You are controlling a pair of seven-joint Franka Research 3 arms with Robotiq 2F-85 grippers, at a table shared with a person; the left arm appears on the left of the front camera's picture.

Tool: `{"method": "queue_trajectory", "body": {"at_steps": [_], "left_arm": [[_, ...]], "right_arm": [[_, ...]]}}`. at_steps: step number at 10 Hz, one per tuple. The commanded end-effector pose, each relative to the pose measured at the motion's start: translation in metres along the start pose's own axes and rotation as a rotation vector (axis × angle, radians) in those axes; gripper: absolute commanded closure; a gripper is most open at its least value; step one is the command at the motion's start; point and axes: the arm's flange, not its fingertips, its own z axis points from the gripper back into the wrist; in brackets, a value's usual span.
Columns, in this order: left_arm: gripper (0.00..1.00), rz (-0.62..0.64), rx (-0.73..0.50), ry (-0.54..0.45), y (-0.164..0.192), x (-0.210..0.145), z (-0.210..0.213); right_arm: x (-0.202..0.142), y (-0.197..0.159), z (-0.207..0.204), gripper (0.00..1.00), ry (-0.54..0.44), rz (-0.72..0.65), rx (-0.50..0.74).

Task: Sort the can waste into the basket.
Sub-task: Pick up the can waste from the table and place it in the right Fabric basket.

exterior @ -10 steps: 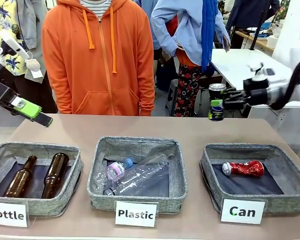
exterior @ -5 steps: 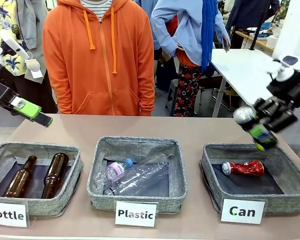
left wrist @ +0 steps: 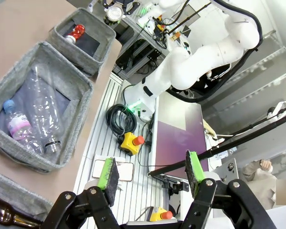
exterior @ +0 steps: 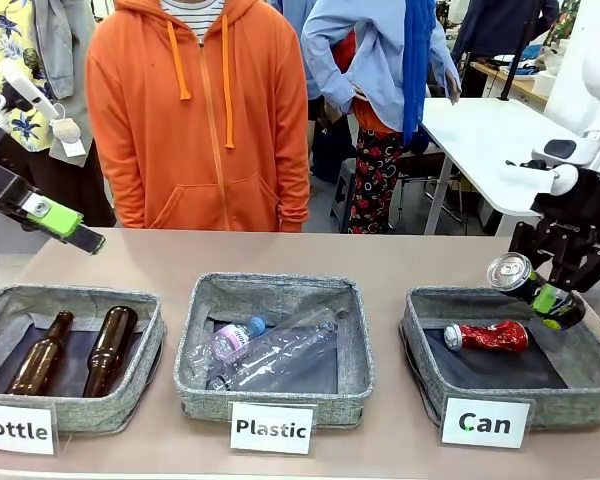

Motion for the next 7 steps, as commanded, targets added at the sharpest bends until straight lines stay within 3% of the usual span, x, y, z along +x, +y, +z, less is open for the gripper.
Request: {"method": "queue_trajectory", "body": {"at_steps": [1, 5, 6, 7], "left_arm": [[0.25, -0.002, -0.009, -0.005, -0.003, -0.001, 0.002], [0.25, -0.002, -0.009, -0.005, -0.003, -0.001, 0.002], [0.25, -0.002, -0.009, -0.005, -0.003, -0.001, 0.002], [0.25, -0.002, -0.009, -0.005, -0.003, -0.001, 0.002]], "right_arm": [[-0.007, -0.004, 0.000, 0.00, -0.011, 0.006, -0.023], [-0.008, -0.012, -0.003, 0.00, -0.025, -0.001, -0.012], [-0.009, -0.014, 0.000, 0.00, -0.081, -0.025, -0.045], [-0.011, -0.016, 0.006, 0.00, -0.206, -0.058, -0.070]]}}
